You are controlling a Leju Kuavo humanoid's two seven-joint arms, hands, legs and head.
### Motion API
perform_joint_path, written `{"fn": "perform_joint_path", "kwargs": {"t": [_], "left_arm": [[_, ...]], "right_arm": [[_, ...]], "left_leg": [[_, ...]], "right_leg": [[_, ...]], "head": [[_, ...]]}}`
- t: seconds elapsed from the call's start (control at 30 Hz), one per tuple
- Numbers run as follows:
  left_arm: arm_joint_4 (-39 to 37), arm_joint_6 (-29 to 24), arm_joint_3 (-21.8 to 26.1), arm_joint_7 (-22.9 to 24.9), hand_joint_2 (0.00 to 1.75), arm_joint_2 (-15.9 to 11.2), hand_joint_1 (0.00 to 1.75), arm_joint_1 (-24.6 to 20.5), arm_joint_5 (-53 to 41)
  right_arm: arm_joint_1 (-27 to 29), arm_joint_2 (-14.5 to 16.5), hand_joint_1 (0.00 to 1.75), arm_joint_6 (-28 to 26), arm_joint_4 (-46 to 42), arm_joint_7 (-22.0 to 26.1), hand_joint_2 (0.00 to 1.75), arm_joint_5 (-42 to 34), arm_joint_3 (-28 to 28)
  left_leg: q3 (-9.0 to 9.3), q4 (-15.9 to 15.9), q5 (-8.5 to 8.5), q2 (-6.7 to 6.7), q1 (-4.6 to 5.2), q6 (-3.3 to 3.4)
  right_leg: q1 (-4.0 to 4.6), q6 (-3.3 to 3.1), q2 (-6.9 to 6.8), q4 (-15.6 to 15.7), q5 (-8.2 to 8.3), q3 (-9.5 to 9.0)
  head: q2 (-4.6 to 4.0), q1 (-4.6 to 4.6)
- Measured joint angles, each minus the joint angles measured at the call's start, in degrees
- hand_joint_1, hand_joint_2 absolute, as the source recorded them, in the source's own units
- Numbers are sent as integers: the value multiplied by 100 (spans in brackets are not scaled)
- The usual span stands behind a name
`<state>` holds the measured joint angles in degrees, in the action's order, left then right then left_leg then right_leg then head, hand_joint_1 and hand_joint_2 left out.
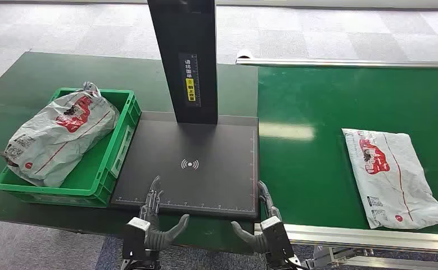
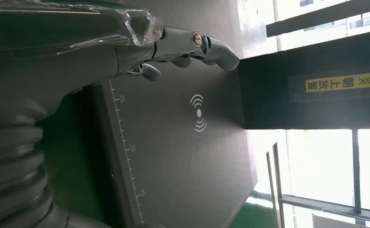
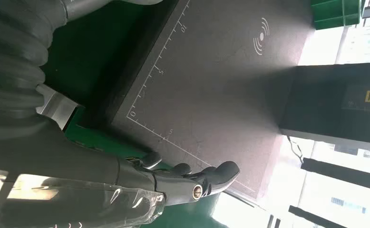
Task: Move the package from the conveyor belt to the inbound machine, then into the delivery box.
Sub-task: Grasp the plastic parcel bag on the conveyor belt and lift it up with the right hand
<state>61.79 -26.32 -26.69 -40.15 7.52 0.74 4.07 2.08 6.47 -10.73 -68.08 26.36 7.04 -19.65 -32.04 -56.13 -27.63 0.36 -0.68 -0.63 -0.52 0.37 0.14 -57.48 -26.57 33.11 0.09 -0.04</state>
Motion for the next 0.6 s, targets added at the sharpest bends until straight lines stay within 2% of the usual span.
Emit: {"fn": "perform_joint_path", "kwargs": {"t": [0.6], "left_arm": [[0,17,2,0,175,11,0,-2,-12]], "right_arm": [[1,4,0,0,0,0,175,1,21]], "left_leg": [[0,0,0,0,0,0]], "right_leg": [[0,0,0,0,0,0]], "head": [[0,0]]}}
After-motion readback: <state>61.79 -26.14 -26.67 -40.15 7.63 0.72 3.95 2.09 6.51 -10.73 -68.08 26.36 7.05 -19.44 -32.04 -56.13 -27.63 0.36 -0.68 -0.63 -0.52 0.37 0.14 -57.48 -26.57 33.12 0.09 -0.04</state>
